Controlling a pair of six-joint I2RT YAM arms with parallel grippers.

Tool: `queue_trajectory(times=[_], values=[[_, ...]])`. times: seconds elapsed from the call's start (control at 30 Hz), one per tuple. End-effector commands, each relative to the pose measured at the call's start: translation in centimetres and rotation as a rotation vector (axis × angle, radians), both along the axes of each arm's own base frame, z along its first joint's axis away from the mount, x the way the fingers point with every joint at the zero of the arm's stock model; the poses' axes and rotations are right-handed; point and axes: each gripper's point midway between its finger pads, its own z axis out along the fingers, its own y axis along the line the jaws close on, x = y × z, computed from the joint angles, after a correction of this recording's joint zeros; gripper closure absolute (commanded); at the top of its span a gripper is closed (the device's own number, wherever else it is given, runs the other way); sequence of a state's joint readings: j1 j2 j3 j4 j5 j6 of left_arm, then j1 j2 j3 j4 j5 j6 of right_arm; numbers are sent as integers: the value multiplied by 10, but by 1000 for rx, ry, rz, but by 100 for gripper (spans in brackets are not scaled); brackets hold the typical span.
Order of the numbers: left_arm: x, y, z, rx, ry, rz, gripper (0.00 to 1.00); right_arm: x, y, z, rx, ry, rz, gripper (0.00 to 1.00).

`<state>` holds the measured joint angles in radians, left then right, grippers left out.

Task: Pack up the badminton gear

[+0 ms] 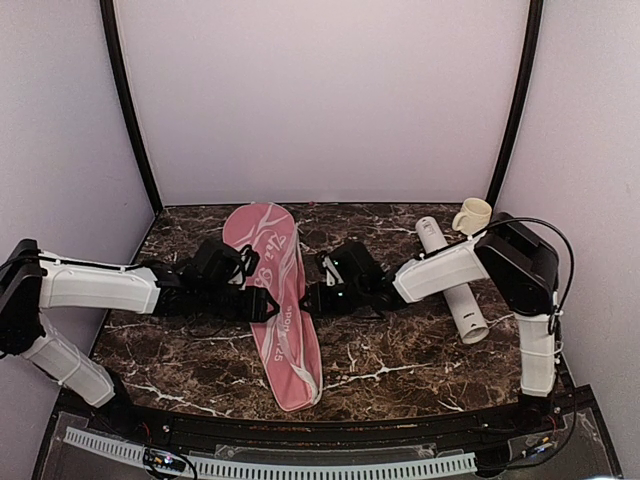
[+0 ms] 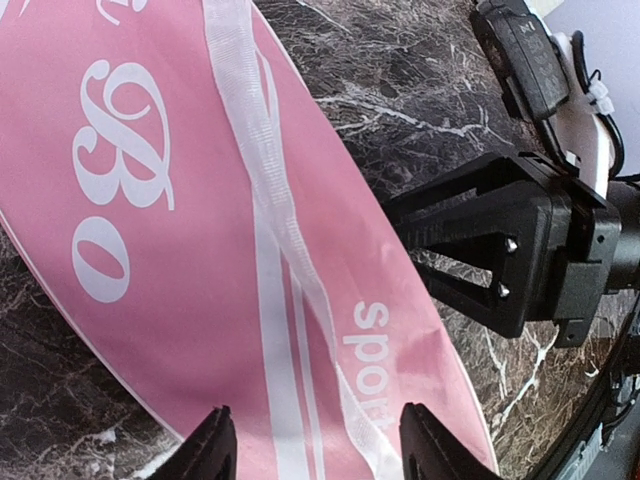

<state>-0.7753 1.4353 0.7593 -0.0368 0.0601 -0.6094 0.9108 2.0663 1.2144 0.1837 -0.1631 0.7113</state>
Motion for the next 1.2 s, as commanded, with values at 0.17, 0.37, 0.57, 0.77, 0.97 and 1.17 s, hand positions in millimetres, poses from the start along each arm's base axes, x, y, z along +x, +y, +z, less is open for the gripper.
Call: queue_trajectory(times=[0.17,0.37,0.57,0.77,0.97,1.17], values=[[14,5,-26,17,-19,15,46,-11,18,16,90,-30,81,96],[25,-1,-45,38,-14,0,50,-35,1,10,55,-23,107,100],[38,-14,-51,33,-33,-32,52,-76,-10,2,3,-5,154,100],[53,-24,-52,39,-67,-71,52,-120,8,-2,0,35,231,100],[61,-31,-48,32,-89,-105,52,-138,43,10,33,15,297,100],[61,-24,-19,46,-179,-124,45,-127,36,28,12,-63,255,77]])
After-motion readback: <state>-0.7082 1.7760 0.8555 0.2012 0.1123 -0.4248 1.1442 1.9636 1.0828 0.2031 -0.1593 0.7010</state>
